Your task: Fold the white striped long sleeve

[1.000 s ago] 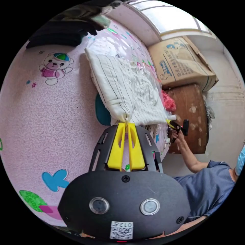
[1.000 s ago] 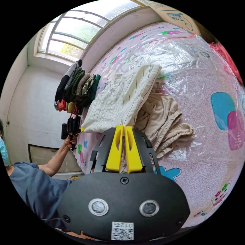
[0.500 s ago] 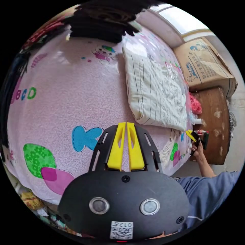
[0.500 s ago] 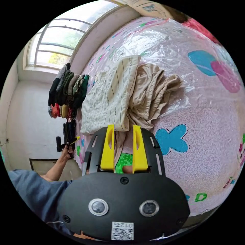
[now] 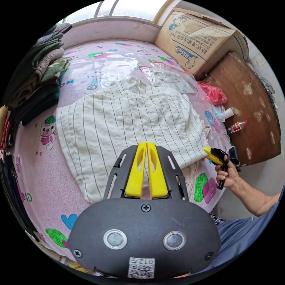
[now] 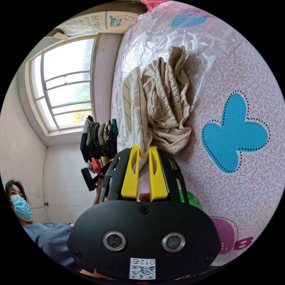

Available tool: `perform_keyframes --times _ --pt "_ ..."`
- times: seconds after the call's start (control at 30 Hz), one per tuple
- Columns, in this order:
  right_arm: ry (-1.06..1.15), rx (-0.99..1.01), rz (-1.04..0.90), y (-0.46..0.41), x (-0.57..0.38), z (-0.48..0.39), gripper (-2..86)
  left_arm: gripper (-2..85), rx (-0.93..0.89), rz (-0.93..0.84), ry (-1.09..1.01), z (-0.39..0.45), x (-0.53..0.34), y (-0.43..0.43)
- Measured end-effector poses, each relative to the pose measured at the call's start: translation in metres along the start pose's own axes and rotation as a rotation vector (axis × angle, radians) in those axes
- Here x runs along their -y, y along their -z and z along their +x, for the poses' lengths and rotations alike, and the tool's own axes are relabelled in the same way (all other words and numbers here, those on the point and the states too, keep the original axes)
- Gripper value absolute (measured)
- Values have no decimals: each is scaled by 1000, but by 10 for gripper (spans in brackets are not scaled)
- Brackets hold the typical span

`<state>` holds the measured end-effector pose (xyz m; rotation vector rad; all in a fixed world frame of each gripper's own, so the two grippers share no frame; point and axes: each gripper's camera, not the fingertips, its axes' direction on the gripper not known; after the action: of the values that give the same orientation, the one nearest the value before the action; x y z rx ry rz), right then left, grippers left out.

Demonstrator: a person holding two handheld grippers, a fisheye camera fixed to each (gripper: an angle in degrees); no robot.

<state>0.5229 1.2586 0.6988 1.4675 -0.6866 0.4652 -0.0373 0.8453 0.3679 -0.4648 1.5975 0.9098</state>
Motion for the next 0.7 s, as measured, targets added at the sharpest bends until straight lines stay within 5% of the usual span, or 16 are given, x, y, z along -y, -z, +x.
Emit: perform_keyframes --times 0.47,0.7 --pt "153 214 35 -30 -41 -87 20 0 115 -123 156 -5 35 -77" --pt "157 238 21 -61 -50 -116 20 0 -3 40 279 -22 -11 -21"
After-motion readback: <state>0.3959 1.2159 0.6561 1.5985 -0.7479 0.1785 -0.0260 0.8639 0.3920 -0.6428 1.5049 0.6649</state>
